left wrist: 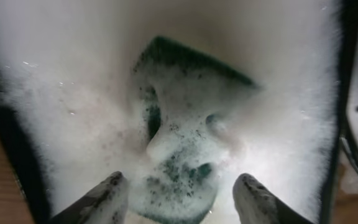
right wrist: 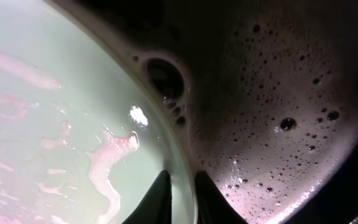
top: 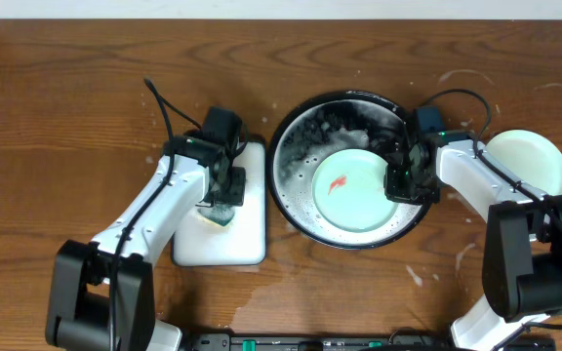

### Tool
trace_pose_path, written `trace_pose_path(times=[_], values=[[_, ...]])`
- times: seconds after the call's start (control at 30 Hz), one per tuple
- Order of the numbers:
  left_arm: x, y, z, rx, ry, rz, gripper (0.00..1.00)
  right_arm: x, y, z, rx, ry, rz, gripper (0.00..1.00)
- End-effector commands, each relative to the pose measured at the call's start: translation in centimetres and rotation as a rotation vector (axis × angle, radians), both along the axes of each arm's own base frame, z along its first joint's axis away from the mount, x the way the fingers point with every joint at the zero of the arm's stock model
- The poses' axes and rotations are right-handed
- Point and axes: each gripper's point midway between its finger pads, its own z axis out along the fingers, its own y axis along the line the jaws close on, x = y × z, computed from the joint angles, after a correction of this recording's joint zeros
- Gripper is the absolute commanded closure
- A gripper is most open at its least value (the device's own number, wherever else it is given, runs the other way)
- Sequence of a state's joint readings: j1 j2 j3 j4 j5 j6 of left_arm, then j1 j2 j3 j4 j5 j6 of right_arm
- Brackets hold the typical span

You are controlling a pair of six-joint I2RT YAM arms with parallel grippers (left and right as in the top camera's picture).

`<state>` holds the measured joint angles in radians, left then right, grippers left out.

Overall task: Clean dirty plates on tray and stack at the side
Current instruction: 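Grasp the sponge with the left gripper and lift it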

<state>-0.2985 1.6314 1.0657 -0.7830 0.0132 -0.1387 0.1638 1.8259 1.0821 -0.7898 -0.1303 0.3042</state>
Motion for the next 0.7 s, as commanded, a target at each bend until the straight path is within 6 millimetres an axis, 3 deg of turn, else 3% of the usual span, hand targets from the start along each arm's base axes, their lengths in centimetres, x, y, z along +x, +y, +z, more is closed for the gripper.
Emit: trace_pose_path(times=[0.0, 0.13, 0.2, 0.23, 0.27, 0.37, 0.53, 0.57, 0.6, 0.67], values=[[-1.9, 0.6, -2.9, 0.025, 0.086, 0.007, 0.45, 0.5, 0.0, 0.6, -0.003, -0.015, -0.012, 0.87], [-3.2, 1.0, -5.5, 0.044, 0.153, 0.027, 0.57, 0.4, 0.0, 0.6, -0.004, -0.015, -0.012, 0.87], [-3.4, 1.0, -6.2, 0.049, 0.171, 0.038, 0.74, 0.4, 0.0, 0.6, -0.004, -0.014, -0.012, 0.87], [-3.4, 1.0, -6.6, 0.051, 0.177, 0.040, 0.87, 0.4, 0.0, 0.6, -0.004, -0.014, -0.012, 0.87], [-3.4, 1.0, -6.8, 0.051, 0.179, 0.040, 0.92, 0.4, 0.0, 0.6, -0.004, -0.014, -0.012, 0.87], [-3.0, 0.9, -6.5, 0.046, 0.167, 0.040, 0.92, 0.4, 0.0, 0.6, -0.004, -0.014, -0.012, 0.87], [-1.8, 0.5, -3.4, 0.037, 0.138, 0.040, 0.91, 0.4, 0.0, 0.6, -0.004, -0.014, -0.012, 0.87], [-1.5, 0.4, -2.7, 0.033, 0.127, 0.040, 0.83, 0.4, 0.0, 0.6, -0.004, -0.014, -0.012, 0.87], [-1.1, 0.3, -1.8, 0.028, 0.111, 0.040, 0.67, 0.4, 0.0, 0.6, -0.004, -0.014, -0.012, 0.87], [-0.8, 0.2, -0.5, 0.020, 0.084, 0.040, 0.52, 0.4, 0.0, 0.6, -0.004, -0.014, -0.012, 0.87]])
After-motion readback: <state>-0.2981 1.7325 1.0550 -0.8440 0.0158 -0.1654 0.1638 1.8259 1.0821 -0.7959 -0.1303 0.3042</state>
